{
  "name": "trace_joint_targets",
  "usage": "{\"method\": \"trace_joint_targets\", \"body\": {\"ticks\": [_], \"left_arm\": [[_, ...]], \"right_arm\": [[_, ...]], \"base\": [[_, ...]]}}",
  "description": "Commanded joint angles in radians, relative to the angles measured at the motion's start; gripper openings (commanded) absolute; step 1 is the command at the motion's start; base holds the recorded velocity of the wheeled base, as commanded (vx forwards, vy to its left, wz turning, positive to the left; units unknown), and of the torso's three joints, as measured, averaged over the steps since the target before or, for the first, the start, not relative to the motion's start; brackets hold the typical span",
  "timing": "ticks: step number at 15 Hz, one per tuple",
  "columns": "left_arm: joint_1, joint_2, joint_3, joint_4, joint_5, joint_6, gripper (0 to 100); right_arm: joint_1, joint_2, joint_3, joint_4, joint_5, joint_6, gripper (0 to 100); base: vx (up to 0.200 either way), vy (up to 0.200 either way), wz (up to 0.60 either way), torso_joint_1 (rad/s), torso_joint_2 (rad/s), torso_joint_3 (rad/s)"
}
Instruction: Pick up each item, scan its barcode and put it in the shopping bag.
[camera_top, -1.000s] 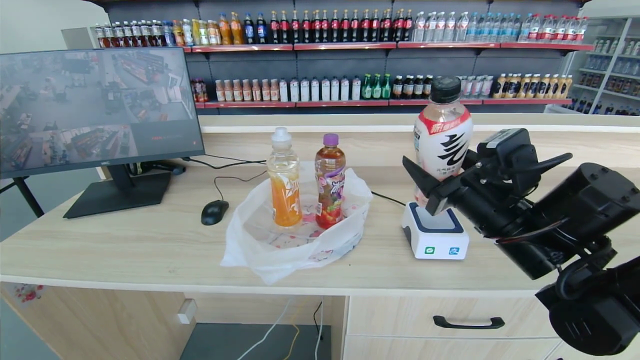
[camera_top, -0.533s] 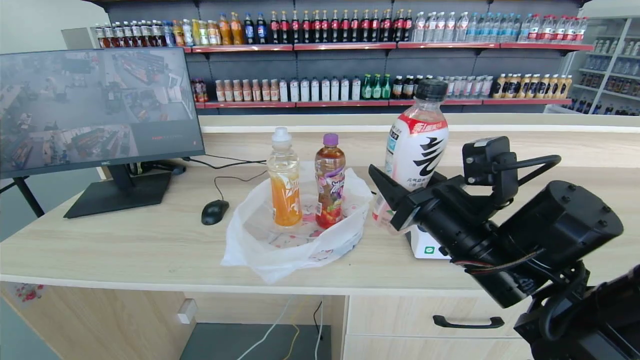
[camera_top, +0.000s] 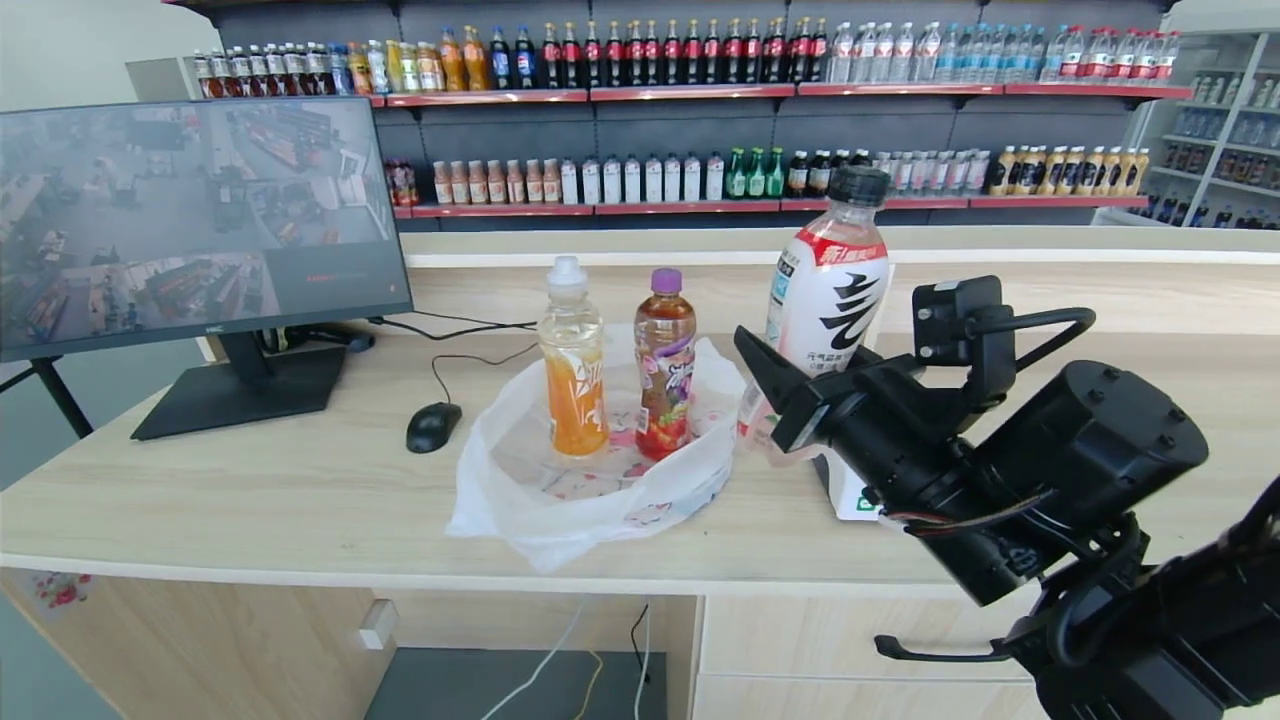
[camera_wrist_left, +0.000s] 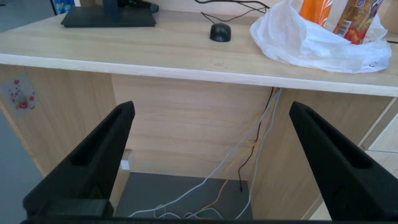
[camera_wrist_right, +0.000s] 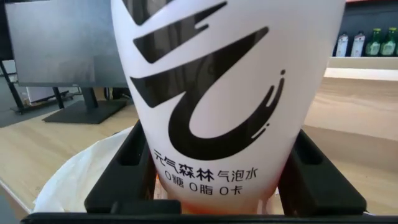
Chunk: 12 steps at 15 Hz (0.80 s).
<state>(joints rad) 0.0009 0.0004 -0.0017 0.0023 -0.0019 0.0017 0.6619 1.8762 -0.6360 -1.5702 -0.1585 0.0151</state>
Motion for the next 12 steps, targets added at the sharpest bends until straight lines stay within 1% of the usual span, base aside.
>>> {"method": "trace_joint_targets", "body": {"ticks": [1, 8, 12], "left_arm": [[-0.001, 0.0, 0.0, 0.001, 0.0, 0.0, 100], [-0.001, 0.0, 0.0, -0.001, 0.0, 0.0, 100], [-0.001, 0.0, 0.0, -0.001, 0.0, 0.0, 100]], "right_arm": [[-0.01, 0.0, 0.007, -0.001, 0.001, 0.002, 0], [-0.021, -0.009, 0.009, -0.001, 0.001, 0.002, 0], [-0.035, -0.002, 0.019, -0.001, 0.001, 0.002, 0]], "base": [[0.0, 0.2, 0.0, 0.002, 0.01, 0.002], [0.0, 0.2, 0.0, 0.002, 0.0, 0.003], [0.0, 0.0, 0.0, 0.0, 0.0, 0.0]]}}
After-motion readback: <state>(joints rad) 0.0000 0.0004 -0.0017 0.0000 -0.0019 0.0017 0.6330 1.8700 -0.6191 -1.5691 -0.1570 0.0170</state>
